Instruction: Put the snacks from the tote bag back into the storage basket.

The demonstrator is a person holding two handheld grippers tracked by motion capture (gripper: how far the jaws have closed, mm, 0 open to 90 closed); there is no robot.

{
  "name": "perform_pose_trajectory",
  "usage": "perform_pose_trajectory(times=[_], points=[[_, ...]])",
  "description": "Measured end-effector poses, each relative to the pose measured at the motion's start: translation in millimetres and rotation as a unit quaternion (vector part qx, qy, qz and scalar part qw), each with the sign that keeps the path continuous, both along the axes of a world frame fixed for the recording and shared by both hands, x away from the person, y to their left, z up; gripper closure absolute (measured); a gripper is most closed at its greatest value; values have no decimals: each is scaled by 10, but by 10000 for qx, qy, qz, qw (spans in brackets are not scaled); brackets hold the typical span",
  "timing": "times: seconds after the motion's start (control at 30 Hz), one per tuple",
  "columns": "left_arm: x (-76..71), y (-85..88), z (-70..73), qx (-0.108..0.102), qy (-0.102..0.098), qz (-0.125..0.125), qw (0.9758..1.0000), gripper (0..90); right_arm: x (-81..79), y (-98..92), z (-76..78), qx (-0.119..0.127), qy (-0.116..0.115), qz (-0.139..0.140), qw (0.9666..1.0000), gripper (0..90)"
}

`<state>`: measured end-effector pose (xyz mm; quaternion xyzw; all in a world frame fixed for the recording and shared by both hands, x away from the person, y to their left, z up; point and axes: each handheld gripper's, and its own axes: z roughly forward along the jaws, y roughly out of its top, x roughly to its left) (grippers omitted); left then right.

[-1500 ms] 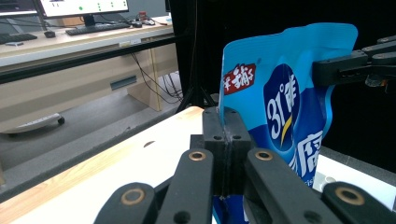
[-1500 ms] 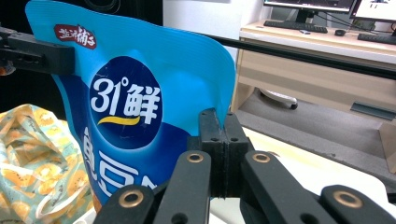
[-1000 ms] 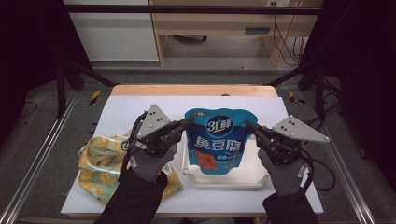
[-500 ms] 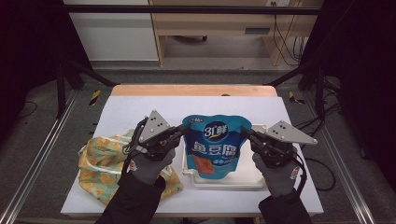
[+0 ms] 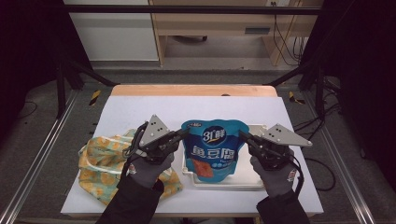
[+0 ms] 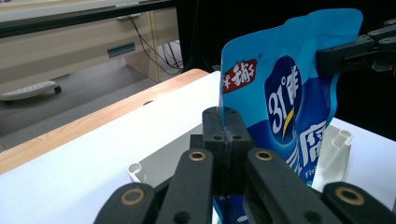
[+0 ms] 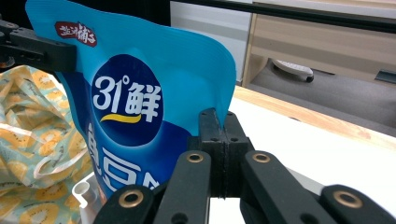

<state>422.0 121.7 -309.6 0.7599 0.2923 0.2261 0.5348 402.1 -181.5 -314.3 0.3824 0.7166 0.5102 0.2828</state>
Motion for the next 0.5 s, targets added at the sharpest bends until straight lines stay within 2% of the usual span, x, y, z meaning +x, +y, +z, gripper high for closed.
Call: perform_pose_trajectory(times=[0.5], points=[[14,54,-109,73,112,37,9999,900,14,55,-79,-74,125,56,9999,900]])
